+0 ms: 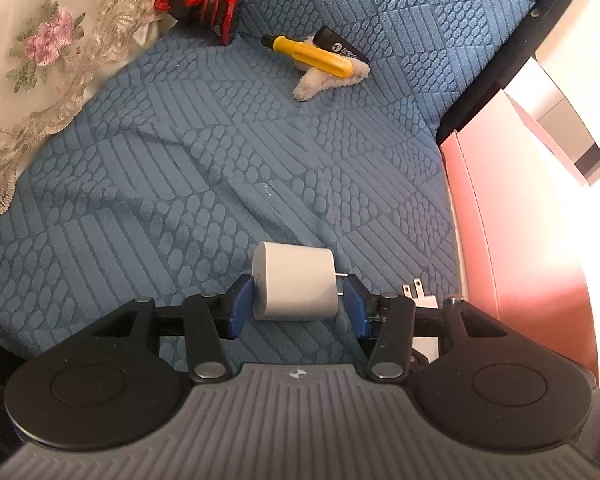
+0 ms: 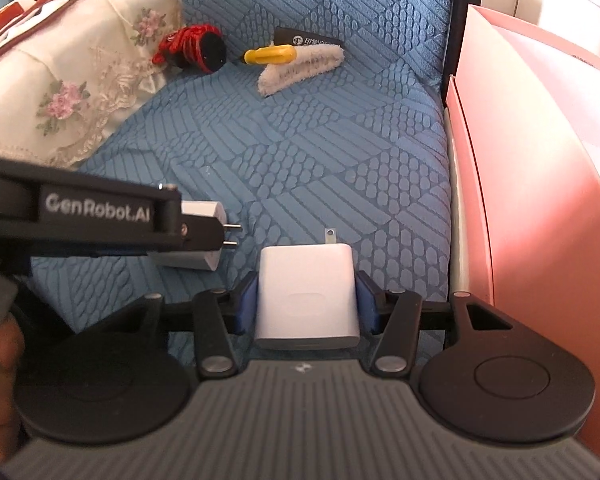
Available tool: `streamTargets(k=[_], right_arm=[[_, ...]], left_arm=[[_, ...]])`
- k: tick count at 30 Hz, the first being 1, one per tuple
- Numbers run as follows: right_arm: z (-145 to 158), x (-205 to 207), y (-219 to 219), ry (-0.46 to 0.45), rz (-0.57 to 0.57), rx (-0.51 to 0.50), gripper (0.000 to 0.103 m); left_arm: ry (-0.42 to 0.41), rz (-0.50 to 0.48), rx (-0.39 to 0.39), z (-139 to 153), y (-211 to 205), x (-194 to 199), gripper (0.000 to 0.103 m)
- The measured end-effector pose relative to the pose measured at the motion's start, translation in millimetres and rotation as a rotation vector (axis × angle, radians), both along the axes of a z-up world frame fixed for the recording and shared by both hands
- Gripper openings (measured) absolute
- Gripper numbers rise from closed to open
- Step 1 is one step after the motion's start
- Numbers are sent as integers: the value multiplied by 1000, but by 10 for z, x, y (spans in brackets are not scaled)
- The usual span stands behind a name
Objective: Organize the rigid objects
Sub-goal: 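Lift both held white chargers and carry them toward the pink box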
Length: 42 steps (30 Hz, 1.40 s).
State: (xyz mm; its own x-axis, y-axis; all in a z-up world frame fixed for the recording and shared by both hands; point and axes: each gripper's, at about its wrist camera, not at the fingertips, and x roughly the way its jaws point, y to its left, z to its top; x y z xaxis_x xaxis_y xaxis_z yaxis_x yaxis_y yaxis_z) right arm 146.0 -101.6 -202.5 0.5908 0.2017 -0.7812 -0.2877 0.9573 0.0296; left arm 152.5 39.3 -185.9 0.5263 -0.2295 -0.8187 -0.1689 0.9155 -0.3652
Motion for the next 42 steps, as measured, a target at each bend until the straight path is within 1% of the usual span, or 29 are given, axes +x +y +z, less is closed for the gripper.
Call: streamTargets(k=[3, 6, 8, 10, 12, 16, 20, 24, 29, 32, 36, 37, 40, 42], right_arm=[[8, 6, -8, 11, 3, -8, 54], [9, 30, -41, 34, -7, 6, 54], [-1, 44, -42, 42, 8, -1, 53], [-11, 41, -19, 34, 34, -31, 53], [-11, 45, -17, 35, 38, -36, 53], [4, 37, -50, 22, -9, -62, 53], [74, 18, -134, 20, -23, -27, 53], [249, -30, -163, -11, -8, 1, 53], [504, -63, -237, -45, 1, 43, 53], [692, -100, -278, -73, 8, 59, 53], [985, -171, -388, -114, 30, 88, 53], [1048, -183, -412, -123, 32, 92, 53], [1217, -208, -496, -150, 34, 101, 53], [1314, -218, -544, -169, 35, 107, 53]], left_arm=[[-2, 0, -3, -9, 11, 15, 55], [-5, -7, 25, -21, -13, 36, 54], [-12, -10, 48, -28, -34, 52, 54], [-13, -12, 50, -48, -36, 54, 53], [-13, -9, 51, -41, -31, 53, 52], [-25, 0, 34, 5, -7, 41, 52], [-52, -1, 27, 125, -2, -5, 51], [-80, -14, 24, 263, -2, -50, 51], [-111, -5, 9, 484, 65, -95, 51], [-129, 3, -20, 642, 55, -191, 51], [-157, 31, -84, 855, 15, -317, 51], [-168, 27, -81, 919, -10, -328, 51], [-213, 3, -39, 1147, -118, -328, 51], [-242, -4, -38, 1286, -166, -326, 51]])
